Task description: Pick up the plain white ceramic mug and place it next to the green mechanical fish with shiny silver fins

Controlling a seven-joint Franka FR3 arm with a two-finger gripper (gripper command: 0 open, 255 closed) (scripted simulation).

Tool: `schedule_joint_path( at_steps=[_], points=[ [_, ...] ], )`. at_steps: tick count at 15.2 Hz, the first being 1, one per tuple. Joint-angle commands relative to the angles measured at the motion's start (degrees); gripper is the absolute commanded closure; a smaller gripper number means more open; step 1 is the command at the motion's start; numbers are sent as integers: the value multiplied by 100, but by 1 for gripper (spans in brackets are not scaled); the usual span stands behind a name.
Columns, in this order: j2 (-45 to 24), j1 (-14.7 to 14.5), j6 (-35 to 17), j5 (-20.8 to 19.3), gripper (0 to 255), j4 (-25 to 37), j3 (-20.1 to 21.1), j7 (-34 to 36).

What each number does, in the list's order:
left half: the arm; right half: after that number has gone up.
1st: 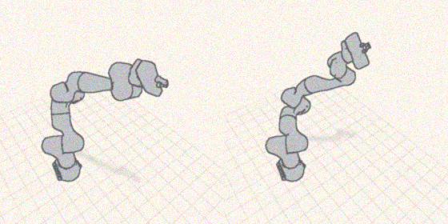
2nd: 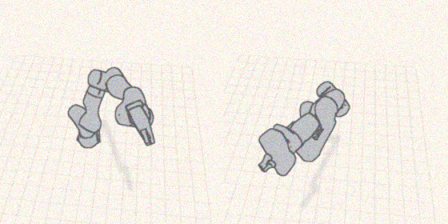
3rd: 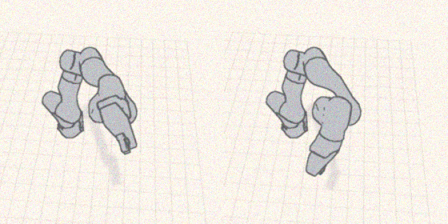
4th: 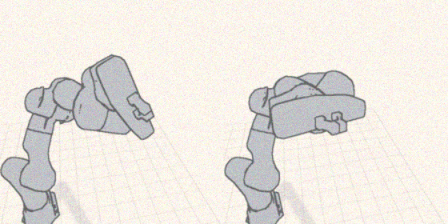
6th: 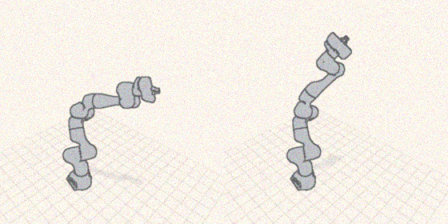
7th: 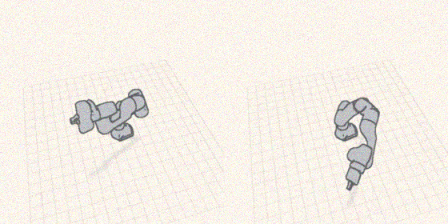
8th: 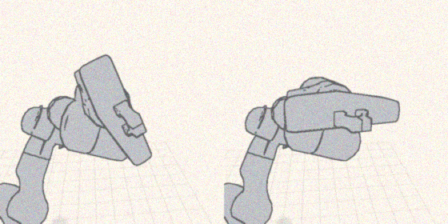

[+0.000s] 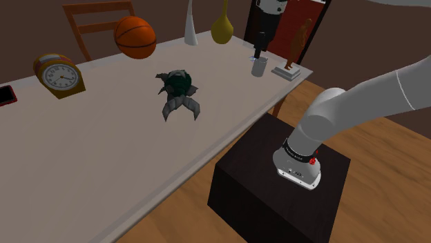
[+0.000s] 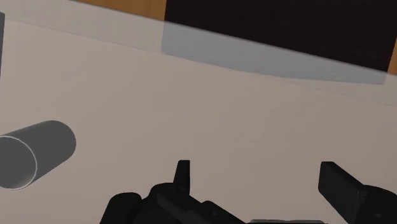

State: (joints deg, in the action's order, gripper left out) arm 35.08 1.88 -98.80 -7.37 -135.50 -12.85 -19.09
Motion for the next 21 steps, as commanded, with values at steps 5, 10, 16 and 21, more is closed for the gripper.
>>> schedule_joint_path(
  at_steps=[5, 10, 16, 21],
  points=[
    [-979, 133, -597, -262, 0, 272, -583, -669],
    [-1935, 211, -1047, -290, 0, 691, -1034, -1247],
    [-3225, 342, -1482, -47, 0, 1408, -1479, -2009],
    [-4387, 594, -1699, 348, 0, 2196, -1676, -2670]
  ],
)
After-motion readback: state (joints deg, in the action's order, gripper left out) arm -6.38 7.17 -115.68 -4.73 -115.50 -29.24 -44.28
